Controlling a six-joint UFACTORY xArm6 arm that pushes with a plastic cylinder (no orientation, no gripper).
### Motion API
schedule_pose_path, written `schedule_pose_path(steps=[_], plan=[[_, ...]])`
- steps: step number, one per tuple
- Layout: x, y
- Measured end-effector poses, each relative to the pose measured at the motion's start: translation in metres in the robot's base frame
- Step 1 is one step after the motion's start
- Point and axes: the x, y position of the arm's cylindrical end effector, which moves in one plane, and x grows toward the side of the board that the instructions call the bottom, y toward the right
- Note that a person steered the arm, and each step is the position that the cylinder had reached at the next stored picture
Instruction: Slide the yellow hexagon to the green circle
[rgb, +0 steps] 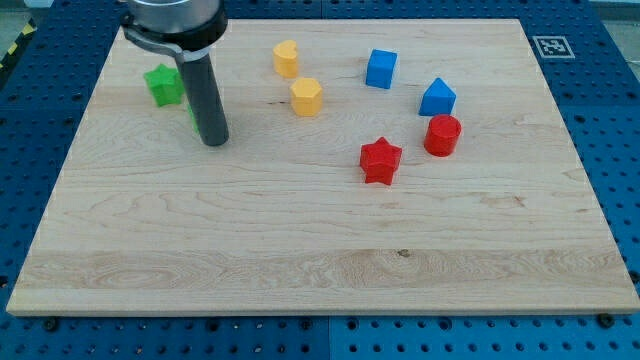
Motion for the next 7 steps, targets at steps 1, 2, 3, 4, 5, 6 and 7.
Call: schedule_pose_path(steps=[1,2,3,4,5,6,7], plan=[[-0.008,0.0],[-0.007,0.016],[-0.009,0.04],[-0.038,0.042],[-0.075,0.044],[-0.094,0.078],[-0.094,0.146]])
